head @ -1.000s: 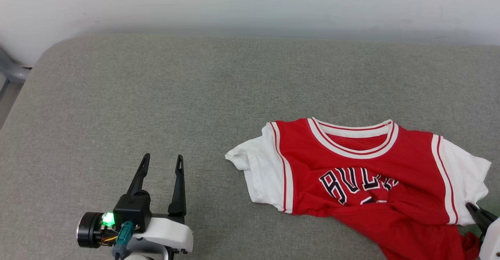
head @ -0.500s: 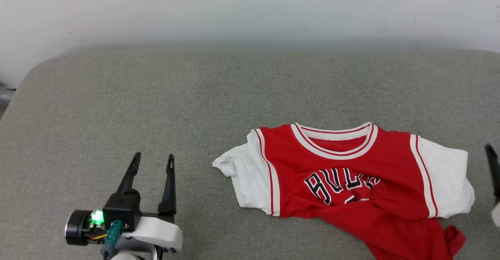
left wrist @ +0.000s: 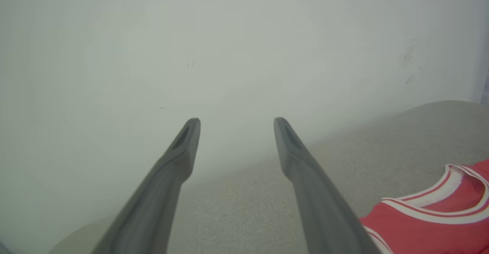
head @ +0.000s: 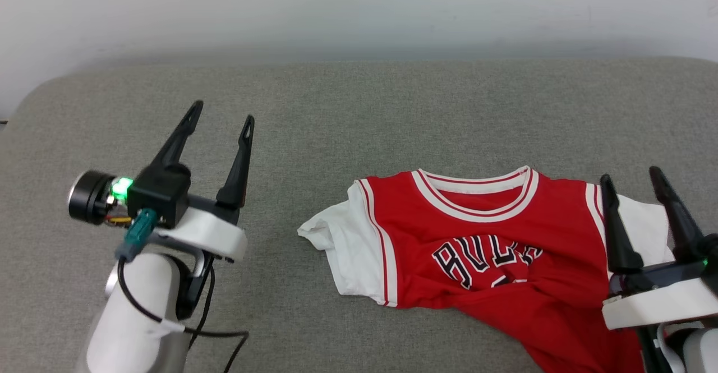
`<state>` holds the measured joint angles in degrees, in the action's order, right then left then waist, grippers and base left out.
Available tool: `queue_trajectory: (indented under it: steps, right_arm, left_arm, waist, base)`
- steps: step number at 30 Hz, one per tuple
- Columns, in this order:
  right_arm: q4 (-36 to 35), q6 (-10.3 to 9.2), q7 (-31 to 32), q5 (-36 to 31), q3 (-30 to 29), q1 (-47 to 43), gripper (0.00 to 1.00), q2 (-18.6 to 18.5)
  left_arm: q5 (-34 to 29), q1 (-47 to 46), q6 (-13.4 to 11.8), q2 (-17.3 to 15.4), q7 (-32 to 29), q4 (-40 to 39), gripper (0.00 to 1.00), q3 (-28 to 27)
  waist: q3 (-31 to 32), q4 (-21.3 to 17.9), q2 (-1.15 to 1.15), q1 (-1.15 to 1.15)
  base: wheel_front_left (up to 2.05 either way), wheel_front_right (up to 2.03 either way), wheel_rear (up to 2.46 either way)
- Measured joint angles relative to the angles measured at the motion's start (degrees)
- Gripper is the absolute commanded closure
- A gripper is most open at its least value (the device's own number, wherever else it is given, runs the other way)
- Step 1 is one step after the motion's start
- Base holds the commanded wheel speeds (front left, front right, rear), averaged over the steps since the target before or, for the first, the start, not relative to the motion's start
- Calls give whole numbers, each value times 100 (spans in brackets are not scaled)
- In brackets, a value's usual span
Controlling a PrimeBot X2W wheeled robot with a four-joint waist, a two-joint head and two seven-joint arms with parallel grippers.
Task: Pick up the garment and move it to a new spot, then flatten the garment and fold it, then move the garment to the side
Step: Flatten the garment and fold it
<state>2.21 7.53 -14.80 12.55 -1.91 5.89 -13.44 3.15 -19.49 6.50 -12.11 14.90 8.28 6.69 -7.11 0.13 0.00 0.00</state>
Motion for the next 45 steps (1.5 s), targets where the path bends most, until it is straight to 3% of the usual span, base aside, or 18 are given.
queue_trajectory:
  steps: [7,15,24,34,45]
  right_arm:
    - [-272,-1,67,-82,407,-124,0,225]
    - [-154,-1,21,-123,611,-10,0,226]
    - [-51,-1,-13,-207,731,215,0,288]
    - [-85,-1,-24,-267,739,381,0,398]
    - [-148,-1,-26,-357,669,484,0,458]
  left_arm:
    - [493,-1179,85,-497,-1055,432,0,920]
    - [2207,-2402,91,-1362,-3236,547,0,2607]
    - [3847,-3176,91,-1960,-5146,657,0,4034]
    - [4675,-3393,91,-2314,-5811,1166,0,5200]
    - [4951,-3679,91,-2388,-5557,1480,0,6234]
  waist:
    - [-180,-145,0,0]
    - [-434,-335,0,0]
    - [-689,-552,0,1]
    - [-953,-751,0,1]
    - [-1130,-772,0,0]
  base:
    - [0,0,0]
    - [0,0,0]
    - [0,0,0]
    - [0,0,0]
    - [0,0,0]
